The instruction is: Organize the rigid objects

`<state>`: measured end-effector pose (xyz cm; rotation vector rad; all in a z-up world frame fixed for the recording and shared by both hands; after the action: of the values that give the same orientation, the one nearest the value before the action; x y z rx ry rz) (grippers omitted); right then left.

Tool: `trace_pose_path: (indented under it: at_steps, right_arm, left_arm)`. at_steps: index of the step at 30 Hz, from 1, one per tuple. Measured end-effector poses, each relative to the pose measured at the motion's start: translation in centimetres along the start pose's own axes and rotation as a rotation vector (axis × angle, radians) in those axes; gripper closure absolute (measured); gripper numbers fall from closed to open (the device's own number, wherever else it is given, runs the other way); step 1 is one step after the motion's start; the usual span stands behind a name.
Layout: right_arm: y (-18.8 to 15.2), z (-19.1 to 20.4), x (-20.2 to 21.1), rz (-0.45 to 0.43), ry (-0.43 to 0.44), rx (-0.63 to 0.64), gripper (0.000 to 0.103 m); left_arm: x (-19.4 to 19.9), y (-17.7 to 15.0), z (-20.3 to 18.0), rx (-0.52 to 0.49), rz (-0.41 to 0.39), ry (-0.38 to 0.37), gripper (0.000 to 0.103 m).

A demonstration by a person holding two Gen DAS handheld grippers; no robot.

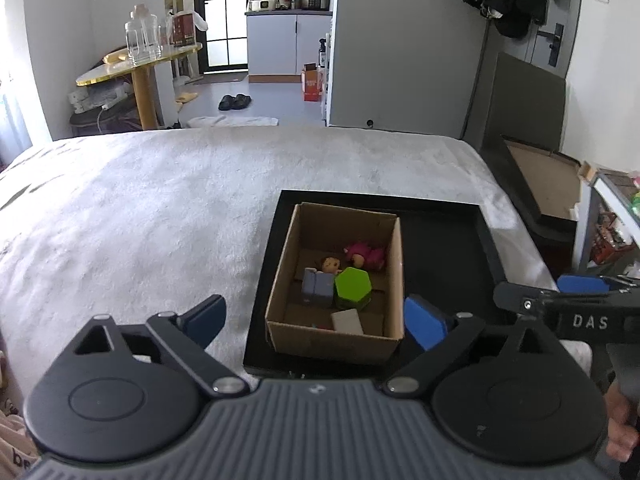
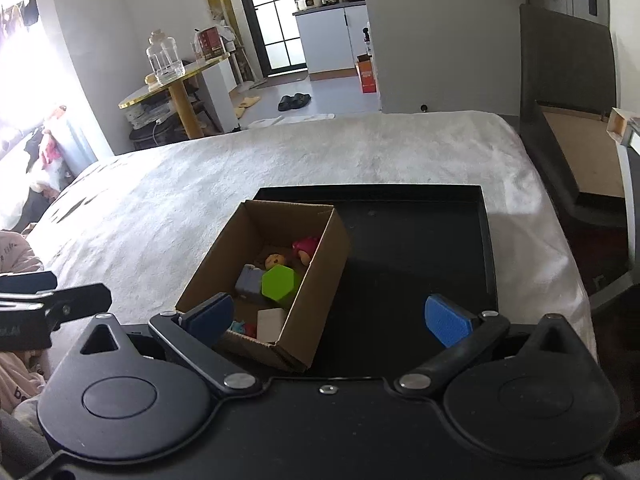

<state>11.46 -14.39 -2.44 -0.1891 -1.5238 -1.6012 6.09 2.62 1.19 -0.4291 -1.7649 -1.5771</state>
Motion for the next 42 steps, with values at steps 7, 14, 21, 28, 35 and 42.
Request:
trace_pose_path:
  at_steps: [7, 14, 21, 28, 35, 42]
  right_arm:
    - [-0.2, 0.6, 1.6, 0.007, -0.014, 0.000, 0.000]
    - [0.0, 1.4, 3.2, -0.011, -0.029, 0.029, 0.000]
    - [0.8, 2.3, 4.9, -0.038, -0.025, 0.046, 0.000]
    - [1.4, 2.3, 6.0, -0.055, -0.032, 0.065, 0.000]
    - [1.4, 1.7, 6.7, -0.048, -0.053, 0.070, 0.000]
    - [1.1, 1.7, 6.7, -0.037, -0.050, 0.084, 0.000]
  left_arm:
    - [1.2, -0.5, 1.0, 0.041, 0.010, -0.021, 0.004]
    - [2.5, -0.5, 1.1, 0.031, -0.002, -0.023, 0.003]
    - [3.7, 0.3, 0.5, 0.039, -0.013, -0.048, 0.003]
    - [4.7, 1.2, -0.1, 0.021, -0.040, -0.050, 0.003]
    - [4.9, 0.9, 0.0, 0.019, -0.044, -0.043, 0.003]
    - [5.0, 0.9, 0.3, 0.023, -0.048, -0.046, 0.003]
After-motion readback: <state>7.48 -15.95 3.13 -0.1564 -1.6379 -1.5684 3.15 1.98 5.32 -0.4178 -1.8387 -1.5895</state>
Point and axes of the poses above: each gripper's, at about its wrist camera, not at the fingertips, and x roughly against the way its jaws point, z to its left, y to its top, the point moved 7 cm from there along -x, roughly the way its jaws point, and after that the axes turned 4 degrees about y, right-handed, at the moved point
